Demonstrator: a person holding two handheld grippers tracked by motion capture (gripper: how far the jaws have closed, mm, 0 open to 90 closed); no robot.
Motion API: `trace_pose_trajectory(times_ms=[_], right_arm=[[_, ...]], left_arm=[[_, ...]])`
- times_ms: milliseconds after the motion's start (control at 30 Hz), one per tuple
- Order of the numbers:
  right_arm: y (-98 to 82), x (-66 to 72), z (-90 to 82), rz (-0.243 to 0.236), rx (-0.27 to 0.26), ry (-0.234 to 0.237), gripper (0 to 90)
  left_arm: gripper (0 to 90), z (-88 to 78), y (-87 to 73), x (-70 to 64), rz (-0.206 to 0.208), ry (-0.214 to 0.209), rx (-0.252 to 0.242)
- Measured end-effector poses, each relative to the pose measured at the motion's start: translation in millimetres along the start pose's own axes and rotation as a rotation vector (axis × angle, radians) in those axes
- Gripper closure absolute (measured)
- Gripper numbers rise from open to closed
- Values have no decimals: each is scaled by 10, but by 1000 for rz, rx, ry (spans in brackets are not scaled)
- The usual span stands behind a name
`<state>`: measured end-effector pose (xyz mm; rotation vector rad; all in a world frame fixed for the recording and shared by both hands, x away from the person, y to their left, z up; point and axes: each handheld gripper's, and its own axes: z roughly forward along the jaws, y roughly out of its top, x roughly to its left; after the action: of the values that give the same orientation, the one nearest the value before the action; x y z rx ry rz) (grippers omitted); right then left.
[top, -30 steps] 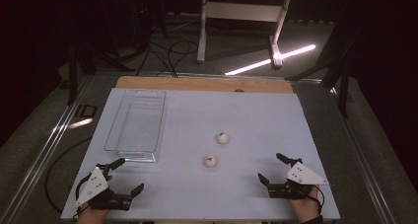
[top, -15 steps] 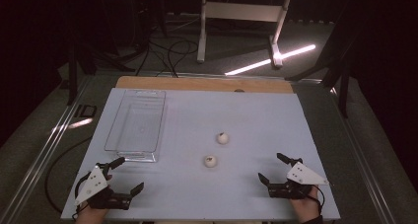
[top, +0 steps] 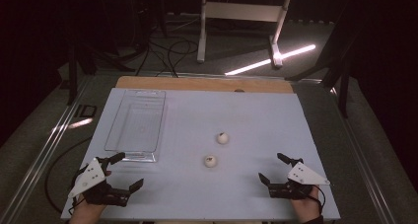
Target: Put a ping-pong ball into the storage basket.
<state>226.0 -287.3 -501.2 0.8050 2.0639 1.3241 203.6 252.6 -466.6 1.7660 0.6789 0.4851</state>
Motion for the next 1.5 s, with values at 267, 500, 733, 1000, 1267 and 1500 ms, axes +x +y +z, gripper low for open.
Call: trace_pose_trajectory(times_ms=[267,500,733,1000,1267,1500], right_arm=[[5,9,-2,5,-1,5,84],[6,7,-3,3,-4,6,84],[6,0,-3,-1,-8,7,84],[7,6,-3,0,-7,6,84],[6,7,0,-4,-4,7,84],[5,9,2,-4,-1,8,84]], left_arm=[[4,-7,238,-38,31,-14,64],[4,26,402,-37,45,-37,122],[4,107,486,-41,56,-89,185],[4,196,656,-60,87,-117,250],[4,288,785,-68,112,-125,310],[4,409,882,-94,124,-143,354]])
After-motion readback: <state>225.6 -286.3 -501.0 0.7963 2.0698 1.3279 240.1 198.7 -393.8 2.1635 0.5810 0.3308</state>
